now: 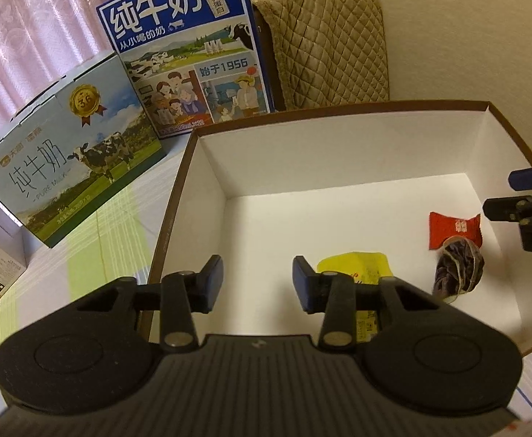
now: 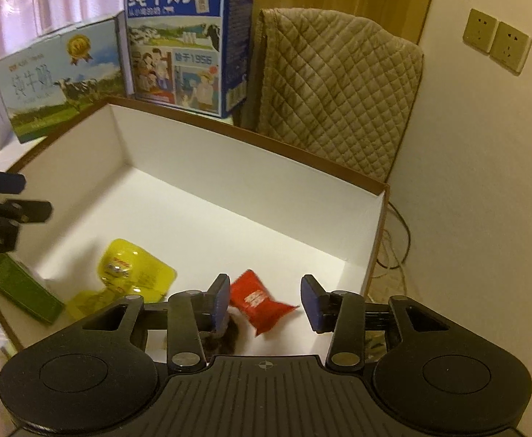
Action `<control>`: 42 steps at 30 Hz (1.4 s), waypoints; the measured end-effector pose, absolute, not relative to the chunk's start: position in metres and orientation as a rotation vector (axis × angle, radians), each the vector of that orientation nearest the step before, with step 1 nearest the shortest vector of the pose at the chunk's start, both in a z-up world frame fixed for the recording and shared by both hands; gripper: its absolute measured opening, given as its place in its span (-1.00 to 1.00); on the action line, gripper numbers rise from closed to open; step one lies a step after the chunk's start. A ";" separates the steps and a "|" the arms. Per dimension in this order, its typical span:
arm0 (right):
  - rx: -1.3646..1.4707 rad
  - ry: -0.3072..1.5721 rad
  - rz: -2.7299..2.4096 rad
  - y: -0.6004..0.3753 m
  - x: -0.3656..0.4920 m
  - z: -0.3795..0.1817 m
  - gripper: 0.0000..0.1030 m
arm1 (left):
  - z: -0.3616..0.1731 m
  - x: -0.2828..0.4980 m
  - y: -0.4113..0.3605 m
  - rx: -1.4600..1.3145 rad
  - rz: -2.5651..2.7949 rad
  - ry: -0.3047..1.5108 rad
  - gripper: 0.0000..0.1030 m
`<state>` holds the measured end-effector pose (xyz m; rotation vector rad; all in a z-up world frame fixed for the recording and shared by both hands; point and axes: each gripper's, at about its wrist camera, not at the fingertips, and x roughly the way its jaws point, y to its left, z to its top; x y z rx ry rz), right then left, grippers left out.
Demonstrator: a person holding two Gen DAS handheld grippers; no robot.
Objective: Organize objects
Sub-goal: 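Open both tools to drop the medicine box and red packet into the box, then withdraw both tools toward the remaining towel and bottles on the table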
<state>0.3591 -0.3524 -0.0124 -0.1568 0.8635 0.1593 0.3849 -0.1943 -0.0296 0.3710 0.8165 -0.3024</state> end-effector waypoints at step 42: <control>0.058 0.753 0.389 -0.324 0.205 0.044 -0.16 | 0.035 0.248 -0.079 0.121 -0.354 0.818 0.13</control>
